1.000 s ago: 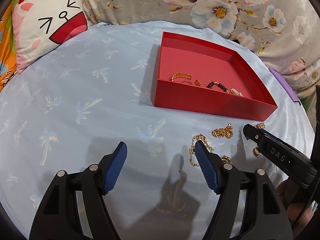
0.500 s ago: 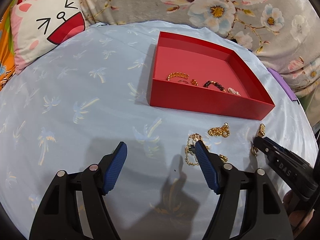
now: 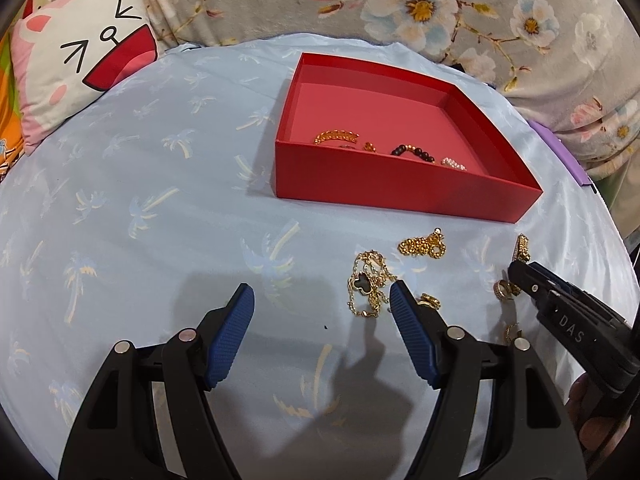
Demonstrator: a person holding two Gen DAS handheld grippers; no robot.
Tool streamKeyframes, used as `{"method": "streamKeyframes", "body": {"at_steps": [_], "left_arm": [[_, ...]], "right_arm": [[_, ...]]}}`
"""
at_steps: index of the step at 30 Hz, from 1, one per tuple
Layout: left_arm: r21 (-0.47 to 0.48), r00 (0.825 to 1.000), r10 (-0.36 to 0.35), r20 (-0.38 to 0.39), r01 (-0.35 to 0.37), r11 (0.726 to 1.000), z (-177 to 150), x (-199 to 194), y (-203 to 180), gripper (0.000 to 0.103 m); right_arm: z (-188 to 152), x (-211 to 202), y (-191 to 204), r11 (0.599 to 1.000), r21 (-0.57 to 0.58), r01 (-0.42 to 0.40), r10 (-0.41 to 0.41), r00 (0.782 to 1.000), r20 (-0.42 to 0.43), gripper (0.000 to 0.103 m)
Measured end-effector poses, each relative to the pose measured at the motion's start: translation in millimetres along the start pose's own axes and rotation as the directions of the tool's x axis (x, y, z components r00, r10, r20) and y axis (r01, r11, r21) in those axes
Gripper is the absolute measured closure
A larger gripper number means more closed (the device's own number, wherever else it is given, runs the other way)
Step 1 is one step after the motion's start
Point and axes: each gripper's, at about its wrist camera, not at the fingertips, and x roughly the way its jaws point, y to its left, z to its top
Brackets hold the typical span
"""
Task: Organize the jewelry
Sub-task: 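Grasp the gold wristwatch by its face with the right tool, then grasp the gold ring with the left tool while the right tool lifts the watch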
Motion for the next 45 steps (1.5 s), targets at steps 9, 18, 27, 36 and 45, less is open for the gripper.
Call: {"method": "streamKeyframes", "body": {"at_steps": [9, 18, 27, 36, 45], "left_arm": [[0.021, 1.000, -0.002, -0.008, 0.003, 1.000, -2.6, 2.8, -12.6, 0.035], [0.100, 0.999, -0.046, -0.010, 0.047, 0.994, -9.7, -7.5, -43.5, 0.037], [0.121, 0.999, -0.028, -0.038, 0.033, 0.992, -16.1, 6.2, -62.0, 0.044], [0.131, 1.000, -0.002, -0.010, 0.004, 0.991, -14.4, 9.3, -61.0, 0.060], [0.148, 1.000, -0.021, -0.011, 0.022, 0.989, -14.2, 8.1, -59.6, 0.082]], "right_arm": [[-9.1, -13.8, -19.7, 0.997, 0.042, -0.069, 0.069, 0.998, 0.006, 0.082], [-19.4, -28.1, -40.3, 0.995, 0.043, -0.088, 0.088, 0.996, 0.017, 0.082], [-25.2, -34.4, -49.4, 0.992, 0.058, -0.116, 0.115, 0.993, 0.024, 0.082], [-26.0, -34.1, -50.7, 0.990, 0.065, -0.126, 0.124, 0.992, 0.026, 0.082], [-24.5, -37.9, -48.7, 0.991, 0.052, -0.120, 0.118, 0.992, 0.033, 0.082]]}}
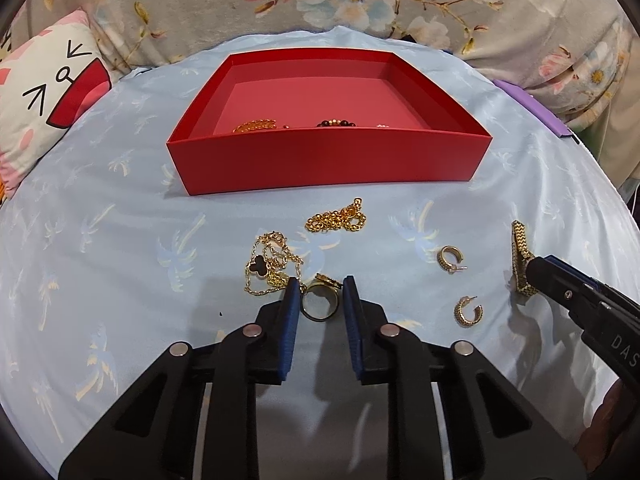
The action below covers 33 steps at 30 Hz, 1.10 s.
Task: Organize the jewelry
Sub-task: 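Grasp the gold ring with the left tool while the right tool lifts the watch, then carry the ring with the left tool while the right tool carries the watch into the box, releasing both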
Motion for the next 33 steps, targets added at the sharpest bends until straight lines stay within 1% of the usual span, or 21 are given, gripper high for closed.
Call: {"method": "streamKeyframes", "body": {"at_steps": [5, 10, 13, 17, 22, 25, 27, 29, 33], "left_arm": [[-0.022, 0.999, -0.042, -0.002, 0.042, 0.999, 1.0, -6.4, 4.2, 0.082], [-0.040, 0.996, -0.087, 0.013, 0.088, 0.995, 7.4, -21.9, 7.7, 0.082], [-0.045, 0.995, -0.097, 0.039, 0.098, 0.994, 15.5, -34.6, 11.8, 0.082], [-0.059, 0.992, -0.107, 0.068, 0.111, 0.992, 29.0, -50.2, 22.5, 0.082], [-0.078, 0.990, -0.084, 0.114, 0.093, 0.993, 49.6, -63.0, 41.5, 0.082], [-0.079, 0.988, -0.050, 0.148, 0.062, 0.995, 65.1, -67.6, 50.6, 0.082], [-0.083, 0.985, -0.030, 0.170, 0.045, 0.996, 77.0, -68.4, 56.3, 0.082], [-0.088, 0.983, -0.018, 0.183, 0.035, 0.996, 87.4, -66.5, 60.1, 0.082], [-0.088, 0.980, -0.009, 0.197, 0.026, 0.996, 111.5, -55.4, 63.6, 0.082]], "right_arm": [[4.7, -8.7, 7.2, 1.000, -0.017, 0.002, -0.002, 1.000, 0.016, 0.082], [12.0, -27.2, 18.2, 0.999, -0.043, 0.005, -0.003, 0.999, 0.052, 0.082], [19.3, -38.0, 24.7, 0.999, -0.054, 0.007, -0.003, 0.997, 0.076, 0.082], [32.1, -48.8, 33.6, 0.998, -0.065, -0.010, 0.017, 0.994, 0.107, 0.082], [53.0, -57.7, 45.6, 0.995, -0.093, -0.020, 0.036, 0.985, 0.168, 0.082], [70.2, -58.5, 51.9, 0.993, -0.110, -0.035, 0.057, 0.978, 0.202, 0.082], [80.8, -58.1, 58.3, 0.990, -0.134, -0.031, 0.061, 0.971, 0.230, 0.082], [93.1, -53.1, 64.7, 0.987, -0.157, -0.034, 0.073, 0.965, 0.253, 0.082], [114.0, -37.3, 72.4, 0.984, -0.173, -0.054, 0.099, 0.959, 0.265, 0.082]]}}
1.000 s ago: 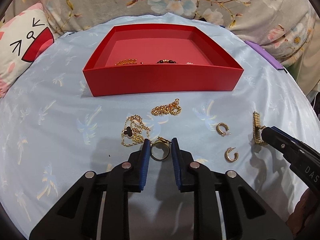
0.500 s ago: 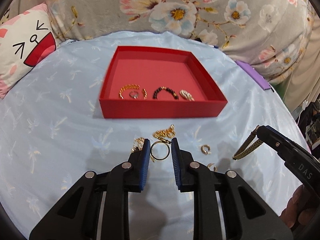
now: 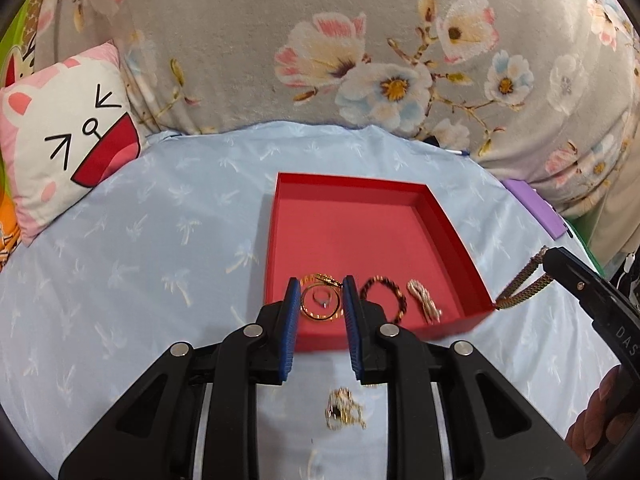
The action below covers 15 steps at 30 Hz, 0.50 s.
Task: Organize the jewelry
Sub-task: 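Carry the ring with the left tool while the right tool carries the watch into the box, releasing both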
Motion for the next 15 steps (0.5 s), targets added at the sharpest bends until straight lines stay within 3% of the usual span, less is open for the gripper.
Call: {"method": "streamKeyframes", "body": {"at_steps": [7, 15], "left_arm": [[0.004, 1.000, -0.009, 0.027, 0.009, 1.000, 26.6, 28.3, -6.1, 0.082], [-0.010, 1.000, -0.002, -0.017, 0.002, 1.000, 39.5, 75.6, -9.8, 0.082]], "right_arm": [[26.2, 40.4, 2.9, 1.000, -0.020, -0.022, 0.023, 0.999, 0.031, 0.082], [35.0, 83.8, -5.3, 1.000, -0.006, -0.028, 0.028, 0.999, 0.017, 0.082]]}}
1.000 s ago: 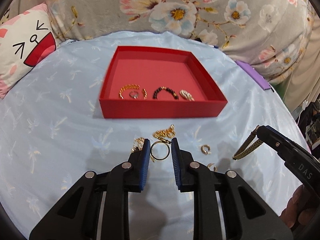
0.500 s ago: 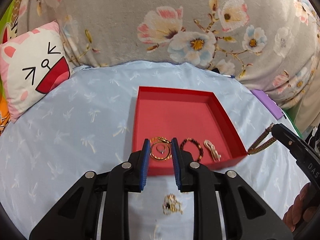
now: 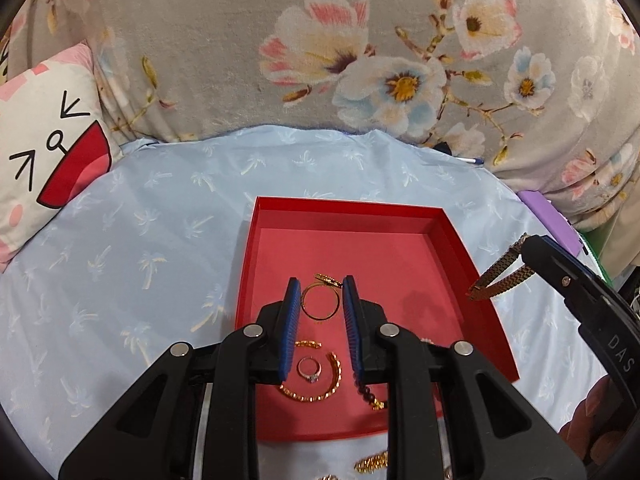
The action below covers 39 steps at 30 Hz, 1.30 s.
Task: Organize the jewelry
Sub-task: 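Carry the ring with the left tool while the right tool carries the watch into the box, releasing both, then withdraw both open tools from the red box back to the jewelry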
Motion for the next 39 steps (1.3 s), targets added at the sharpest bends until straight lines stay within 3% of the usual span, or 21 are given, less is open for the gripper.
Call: {"method": "streamKeyframes", "body": {"at_steps": [14, 18, 26, 34, 36, 39], "left_arm": [[-0.017, 0.998, 0.025, -0.059, -0.026, 1.000, 6.0, 55.1, 6.8, 0.081], [-0.022, 0.997, 0.050, -0.058, -0.051, 0.998, 4.1, 59.5, 8.7, 0.065], [-0.019, 0.996, 0.071, -0.047, -0.072, 0.997, -0.6, 40.7, 12.5, 0.063], [0.005, 0.996, 0.089, -0.025, -0.089, 0.996, -16.2, 2.5, 9.2, 0.061], [0.021, 0.994, 0.107, -0.012, -0.107, 0.994, -24.4, -10.8, 5.9, 0.049], [0.038, 0.993, 0.119, -0.001, -0.119, 0.992, -39.4, -29.6, 0.9, 0.046]], "right_arm": [[-14.0, 57.9, -3.0, 1.000, -0.023, 0.010, -0.012, 0.995, -0.097, 0.081], [-13.7, 49.5, -6.6, 1.000, -0.015, 0.026, -0.027, 0.997, -0.072, 0.079], [-22.5, 13.4, -17.9, 0.999, 0.024, 0.023, -0.021, 0.998, -0.065, 0.077], [-59.3, -31.4, -22.7, 0.998, 0.050, 0.024, -0.019, 0.995, -0.098, 0.076], [-71.3, -43.8, -19.6, 0.999, 0.039, 0.033, -0.029, 0.994, -0.105, 0.076], [-91.0, -60.9, -14.8, 0.999, 0.036, 0.033, -0.028, 0.991, -0.128, 0.076]]}}
